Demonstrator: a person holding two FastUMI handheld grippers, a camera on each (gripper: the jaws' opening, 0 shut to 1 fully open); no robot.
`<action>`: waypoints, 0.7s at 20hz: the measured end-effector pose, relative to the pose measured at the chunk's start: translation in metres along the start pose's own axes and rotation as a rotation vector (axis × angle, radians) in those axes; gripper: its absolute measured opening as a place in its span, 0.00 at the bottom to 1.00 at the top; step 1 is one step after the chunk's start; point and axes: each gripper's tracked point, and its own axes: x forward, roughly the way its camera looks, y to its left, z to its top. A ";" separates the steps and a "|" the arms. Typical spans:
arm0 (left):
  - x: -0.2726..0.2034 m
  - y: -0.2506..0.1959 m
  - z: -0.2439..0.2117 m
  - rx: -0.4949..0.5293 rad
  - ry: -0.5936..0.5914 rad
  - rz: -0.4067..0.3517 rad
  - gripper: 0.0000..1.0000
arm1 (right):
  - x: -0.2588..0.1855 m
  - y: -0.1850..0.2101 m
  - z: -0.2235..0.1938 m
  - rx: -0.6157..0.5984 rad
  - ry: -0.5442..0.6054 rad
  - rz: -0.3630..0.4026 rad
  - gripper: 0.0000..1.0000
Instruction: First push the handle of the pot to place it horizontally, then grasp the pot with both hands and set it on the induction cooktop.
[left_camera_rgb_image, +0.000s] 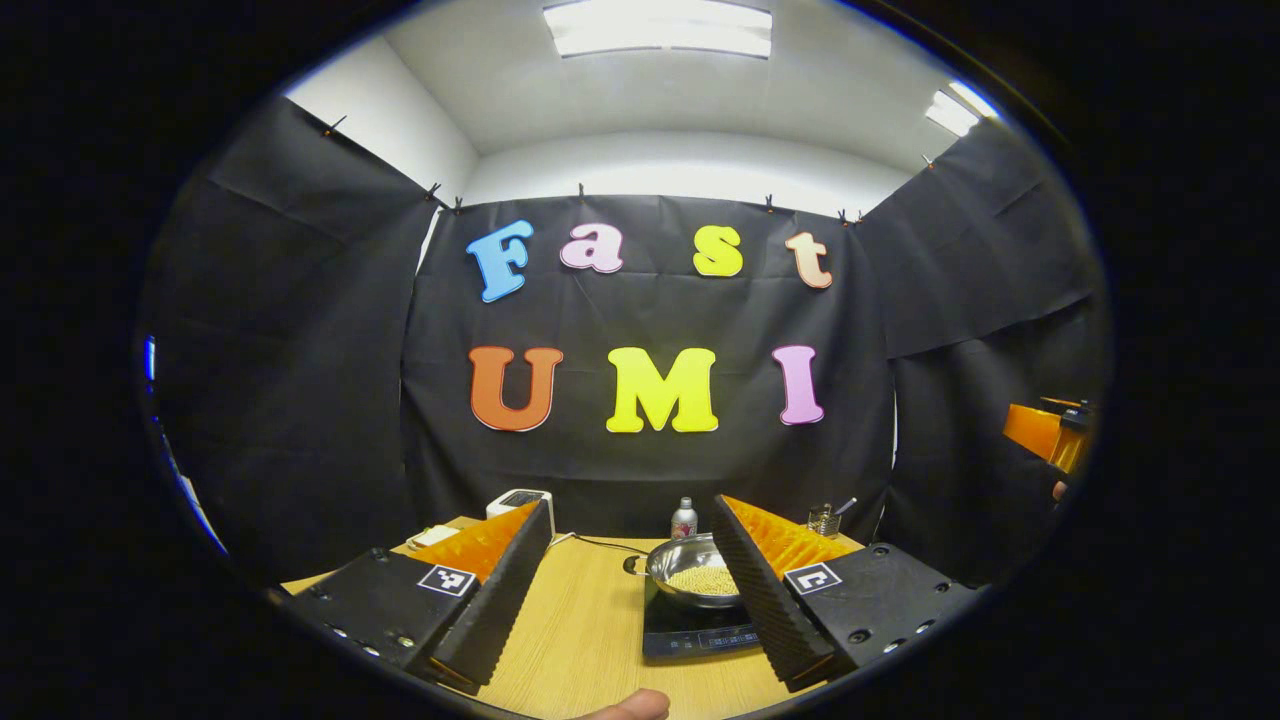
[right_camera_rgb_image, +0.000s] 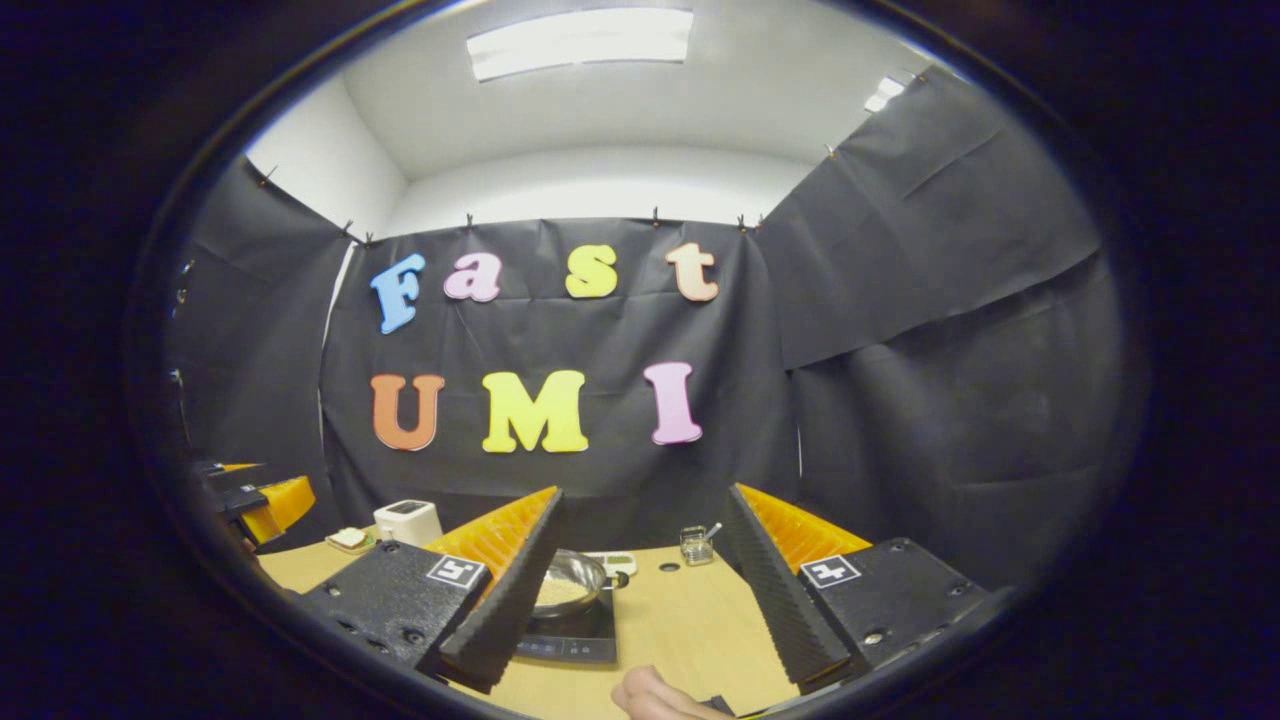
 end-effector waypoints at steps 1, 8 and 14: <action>0.000 -0.001 -0.001 0.003 0.002 -0.004 0.96 | 0.000 -0.001 -0.003 -0.012 0.011 -0.002 0.97; 0.000 -0.001 -0.003 0.022 0.002 0.001 0.96 | 0.001 0.013 0.013 0.025 -0.078 0.067 0.98; -0.005 -0.004 -0.005 0.024 0.000 -0.014 0.96 | -0.003 0.019 0.009 0.021 -0.073 0.093 0.98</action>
